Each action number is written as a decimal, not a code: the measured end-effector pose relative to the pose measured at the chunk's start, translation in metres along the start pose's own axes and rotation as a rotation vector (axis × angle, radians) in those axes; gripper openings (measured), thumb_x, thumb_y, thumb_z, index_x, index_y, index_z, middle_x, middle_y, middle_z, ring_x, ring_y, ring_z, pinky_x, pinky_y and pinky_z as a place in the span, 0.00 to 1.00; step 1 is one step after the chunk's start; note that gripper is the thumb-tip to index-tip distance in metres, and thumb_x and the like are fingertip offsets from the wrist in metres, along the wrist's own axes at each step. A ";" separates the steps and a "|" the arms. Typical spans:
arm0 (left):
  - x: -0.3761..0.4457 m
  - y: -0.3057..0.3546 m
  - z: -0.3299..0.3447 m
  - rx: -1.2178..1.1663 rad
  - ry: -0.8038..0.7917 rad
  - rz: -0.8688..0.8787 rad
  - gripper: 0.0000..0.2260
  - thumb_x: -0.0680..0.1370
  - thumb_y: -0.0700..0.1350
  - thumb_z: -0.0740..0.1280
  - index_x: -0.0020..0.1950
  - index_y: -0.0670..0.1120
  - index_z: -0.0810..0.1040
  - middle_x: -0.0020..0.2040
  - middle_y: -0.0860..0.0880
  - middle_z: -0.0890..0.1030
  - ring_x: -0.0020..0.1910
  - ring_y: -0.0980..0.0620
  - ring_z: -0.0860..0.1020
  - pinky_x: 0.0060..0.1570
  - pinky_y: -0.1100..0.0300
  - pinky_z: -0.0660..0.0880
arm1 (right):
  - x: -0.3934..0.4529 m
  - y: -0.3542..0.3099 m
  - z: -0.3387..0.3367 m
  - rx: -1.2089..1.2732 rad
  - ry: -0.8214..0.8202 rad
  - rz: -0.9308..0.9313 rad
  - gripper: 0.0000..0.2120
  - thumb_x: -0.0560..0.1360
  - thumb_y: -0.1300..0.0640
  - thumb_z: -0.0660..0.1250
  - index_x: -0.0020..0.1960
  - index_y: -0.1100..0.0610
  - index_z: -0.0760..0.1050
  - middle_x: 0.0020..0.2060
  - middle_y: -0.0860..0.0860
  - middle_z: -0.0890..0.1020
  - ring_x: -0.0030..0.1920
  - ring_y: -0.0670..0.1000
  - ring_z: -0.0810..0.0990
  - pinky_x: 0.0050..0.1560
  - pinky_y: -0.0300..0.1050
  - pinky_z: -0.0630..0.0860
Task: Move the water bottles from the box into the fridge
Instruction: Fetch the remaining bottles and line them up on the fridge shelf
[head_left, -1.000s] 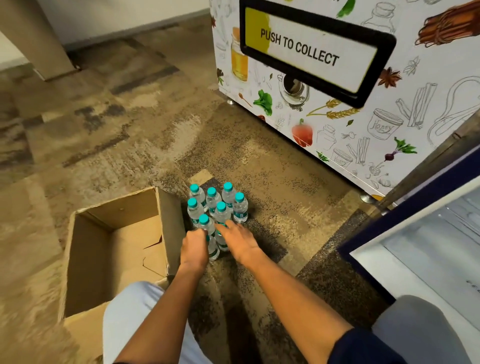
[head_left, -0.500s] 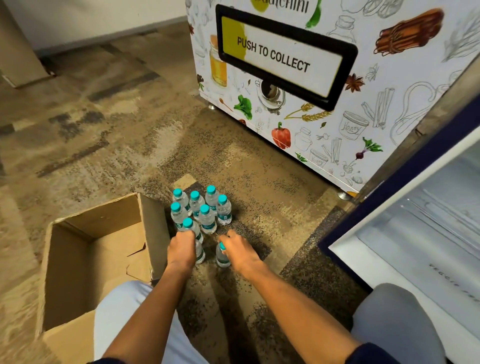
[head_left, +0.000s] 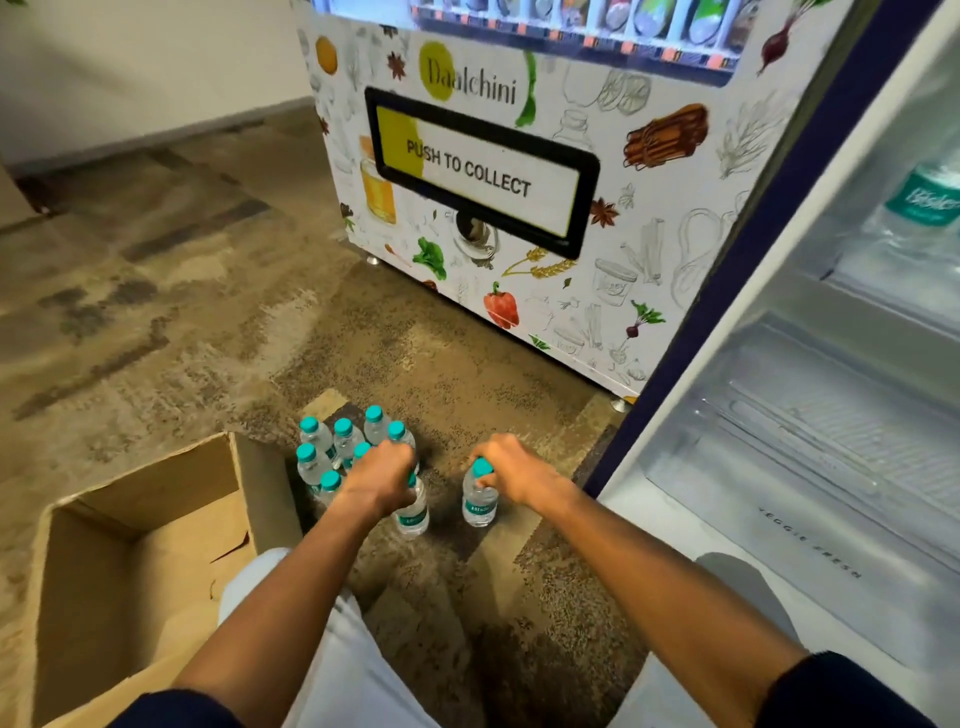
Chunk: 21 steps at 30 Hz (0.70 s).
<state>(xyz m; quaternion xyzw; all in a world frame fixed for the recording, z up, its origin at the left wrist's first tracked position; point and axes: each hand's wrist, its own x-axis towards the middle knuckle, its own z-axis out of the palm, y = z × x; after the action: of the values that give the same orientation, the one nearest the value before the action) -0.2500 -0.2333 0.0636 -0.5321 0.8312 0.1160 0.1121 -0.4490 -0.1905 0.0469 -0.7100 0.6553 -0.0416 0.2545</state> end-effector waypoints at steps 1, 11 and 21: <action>0.002 0.009 -0.010 0.015 0.006 0.045 0.10 0.71 0.44 0.71 0.51 0.44 0.78 0.49 0.43 0.81 0.48 0.44 0.80 0.44 0.53 0.77 | -0.006 0.003 -0.012 -0.015 0.009 0.016 0.17 0.75 0.60 0.71 0.63 0.59 0.76 0.58 0.58 0.77 0.55 0.55 0.78 0.56 0.50 0.78; 0.004 0.112 -0.103 0.109 0.046 0.447 0.18 0.71 0.47 0.74 0.59 0.45 0.80 0.55 0.44 0.82 0.55 0.45 0.78 0.51 0.57 0.75 | -0.079 0.036 -0.120 -0.243 0.107 0.077 0.21 0.72 0.45 0.74 0.62 0.49 0.77 0.58 0.52 0.80 0.57 0.54 0.79 0.54 0.52 0.78; -0.012 0.216 -0.173 0.288 0.125 0.690 0.18 0.70 0.48 0.76 0.59 0.48 0.81 0.55 0.49 0.82 0.52 0.50 0.79 0.48 0.59 0.77 | -0.160 0.070 -0.199 -0.141 0.131 0.120 0.19 0.67 0.43 0.78 0.53 0.51 0.81 0.49 0.48 0.83 0.45 0.48 0.78 0.47 0.48 0.80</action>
<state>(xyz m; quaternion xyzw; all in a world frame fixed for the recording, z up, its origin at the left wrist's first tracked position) -0.4522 -0.1887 0.2469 -0.2057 0.9745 -0.0037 0.0890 -0.6124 -0.0997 0.2342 -0.6815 0.7130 -0.0264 0.1627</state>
